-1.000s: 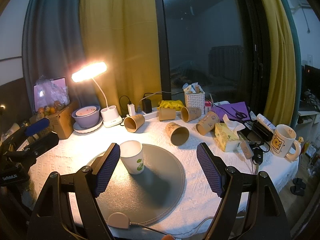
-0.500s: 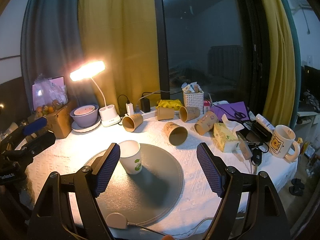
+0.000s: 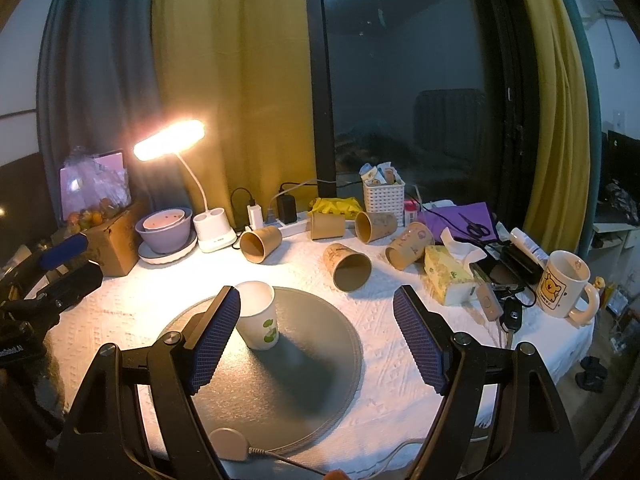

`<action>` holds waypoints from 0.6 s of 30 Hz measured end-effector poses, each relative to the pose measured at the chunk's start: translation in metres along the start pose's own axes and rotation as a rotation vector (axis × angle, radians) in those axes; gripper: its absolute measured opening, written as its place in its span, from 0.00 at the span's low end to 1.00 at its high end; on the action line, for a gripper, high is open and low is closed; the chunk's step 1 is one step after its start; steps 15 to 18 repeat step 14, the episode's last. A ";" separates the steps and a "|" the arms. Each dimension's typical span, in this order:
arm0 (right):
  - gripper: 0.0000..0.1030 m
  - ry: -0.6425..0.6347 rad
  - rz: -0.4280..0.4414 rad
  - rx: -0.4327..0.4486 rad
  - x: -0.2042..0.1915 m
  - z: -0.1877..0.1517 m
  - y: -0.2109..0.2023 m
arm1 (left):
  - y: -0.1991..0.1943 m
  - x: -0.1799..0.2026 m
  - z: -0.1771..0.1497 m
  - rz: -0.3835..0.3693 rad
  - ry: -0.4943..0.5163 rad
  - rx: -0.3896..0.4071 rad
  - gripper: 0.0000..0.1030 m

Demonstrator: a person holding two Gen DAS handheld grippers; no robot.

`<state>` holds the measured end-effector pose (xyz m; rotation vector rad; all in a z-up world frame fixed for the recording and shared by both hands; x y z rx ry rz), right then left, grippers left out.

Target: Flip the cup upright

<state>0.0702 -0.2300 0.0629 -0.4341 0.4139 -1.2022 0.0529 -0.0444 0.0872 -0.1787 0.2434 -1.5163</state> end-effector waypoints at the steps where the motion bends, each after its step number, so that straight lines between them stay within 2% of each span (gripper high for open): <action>1: 0.79 -0.001 0.001 0.001 -0.002 0.001 0.000 | 0.000 -0.001 0.000 0.001 0.001 0.001 0.88; 18: 0.79 -0.003 0.000 -0.014 0.000 -0.001 0.007 | 0.009 -0.005 0.002 0.001 0.023 -0.002 0.88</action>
Point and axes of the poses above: each gripper's, at about its wrist camera, not at the fingertips, and y roughly the way its jaws point, x to its right, z to its top, the point moved 8 cm from there along y, roughly the way its jaws point, and after that the axes turned 5 degrees about y, right-handed, at the moved point
